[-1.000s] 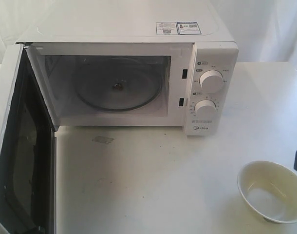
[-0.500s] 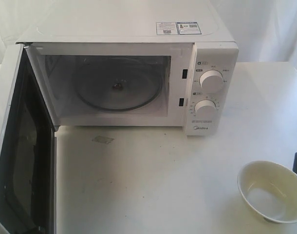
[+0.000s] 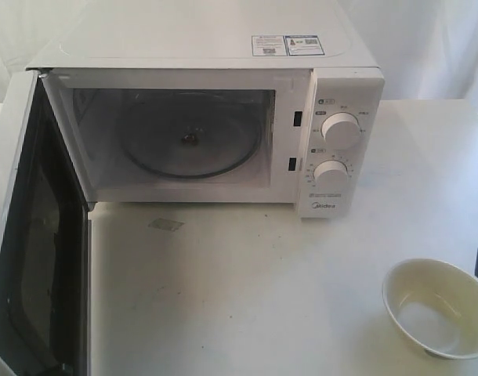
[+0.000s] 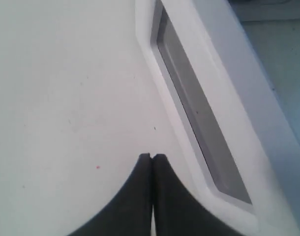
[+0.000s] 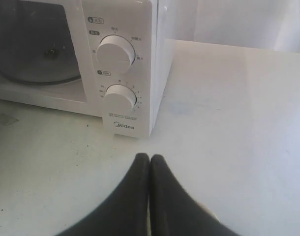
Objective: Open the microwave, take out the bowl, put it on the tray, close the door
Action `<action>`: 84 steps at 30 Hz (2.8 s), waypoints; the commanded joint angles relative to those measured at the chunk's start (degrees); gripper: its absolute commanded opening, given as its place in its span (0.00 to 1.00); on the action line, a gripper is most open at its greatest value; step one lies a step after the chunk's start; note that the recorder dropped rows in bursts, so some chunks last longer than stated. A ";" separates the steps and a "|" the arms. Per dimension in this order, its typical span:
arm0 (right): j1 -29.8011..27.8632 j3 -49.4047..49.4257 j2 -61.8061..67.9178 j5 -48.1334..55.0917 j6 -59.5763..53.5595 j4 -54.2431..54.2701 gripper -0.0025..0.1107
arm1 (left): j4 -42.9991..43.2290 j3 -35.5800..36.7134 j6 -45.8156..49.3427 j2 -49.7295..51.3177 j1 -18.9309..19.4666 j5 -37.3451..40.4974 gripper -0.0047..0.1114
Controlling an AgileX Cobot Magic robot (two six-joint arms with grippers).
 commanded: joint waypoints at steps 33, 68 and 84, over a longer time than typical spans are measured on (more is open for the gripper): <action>-0.29 -24.18 45.24 -15.30 2.45 -33.18 0.02 | -36.48 12.99 39.56 -2.94 -4.76 -12.58 0.04; -12.95 -24.36 47.99 -40.57 1.82 -26.91 0.02 | -0.25 14.91 5.66 -30.39 -4.76 -5.41 0.04; -12.72 -16.53 31.34 -39.39 1.92 -26.91 0.02 | -0.25 14.91 5.78 -30.39 -4.76 -5.38 0.04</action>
